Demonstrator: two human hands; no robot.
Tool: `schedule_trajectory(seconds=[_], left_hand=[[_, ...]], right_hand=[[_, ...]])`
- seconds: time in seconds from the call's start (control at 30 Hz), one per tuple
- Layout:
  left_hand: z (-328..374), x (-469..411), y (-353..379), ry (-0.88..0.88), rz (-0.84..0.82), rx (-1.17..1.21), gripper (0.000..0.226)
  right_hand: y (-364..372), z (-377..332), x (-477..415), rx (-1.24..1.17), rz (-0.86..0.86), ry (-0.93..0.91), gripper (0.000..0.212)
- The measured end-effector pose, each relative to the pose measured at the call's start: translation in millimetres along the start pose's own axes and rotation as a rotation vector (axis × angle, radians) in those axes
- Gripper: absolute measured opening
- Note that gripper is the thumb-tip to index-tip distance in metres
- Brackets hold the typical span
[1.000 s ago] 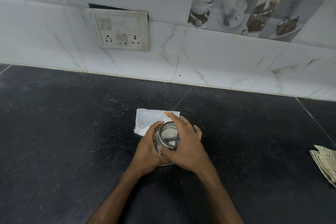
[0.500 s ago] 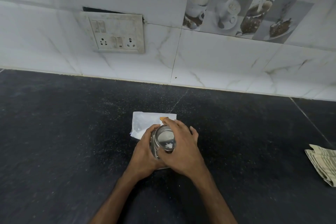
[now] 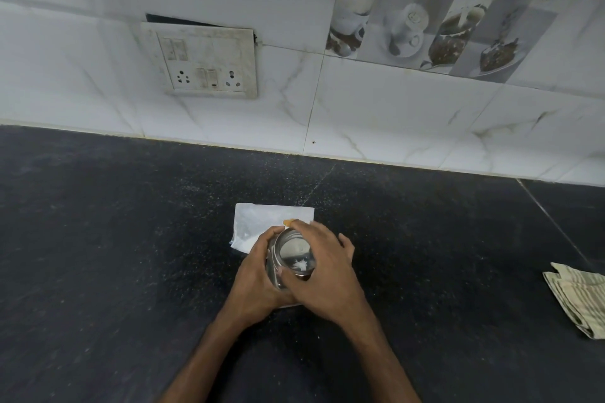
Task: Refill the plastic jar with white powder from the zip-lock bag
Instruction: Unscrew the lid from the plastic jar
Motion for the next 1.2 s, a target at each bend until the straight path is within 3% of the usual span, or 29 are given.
schedule_trajectory(seconds=[0.2, 0.33, 0.5, 0.63, 0.77, 0.9, 1.07, 1.2], left_hand=[[-1, 1, 0, 0.006, -0.001, -0.003, 0.102], [-1, -1, 1, 0.003, 0.001, 0.008, 0.101], [-2, 0, 0, 0.000, -0.007, 0.004, 0.104], [-2, 0, 0, -0.005, -0.007, 0.010, 0.105], [-1, 1, 0, -0.001, -0.005, 0.012, 0.102], [1, 1, 0, 0.001, -0.005, 0.009, 0.103], [1, 1, -1, 0.008, -0.009, 0.002, 0.101], [4, 1, -1, -0.018, -0.022, -0.001, 0.095]], right_hand=[[-1, 0, 0, 0.024, 0.060, -0.013, 0.075], [-1, 1, -1, 0.034, -0.049, -0.028, 0.077], [-7, -5, -3, 0.110, -0.019, -0.021, 0.077], [-4, -7, -5, 0.129, -0.163, -0.043, 0.084], [-4, -9, -6, 0.135, -0.097, -0.050, 0.080], [-1, -5, -6, 0.160, -0.267, -0.048, 0.084], [-3, -6, -14, 0.174, -0.244, -0.055, 0.083], [-1, -14, -25, 0.235, -0.458, -0.094, 0.075]])
Point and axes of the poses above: each hand's wrist, its own x-axis away from the middle knuckle, its own y-axis out of the palm, z = x × y, the point moved 6 cm from there along -x, towards the middle knuckle, and after that the axes turned 9 degrees about -x, right-handed, at the moved point
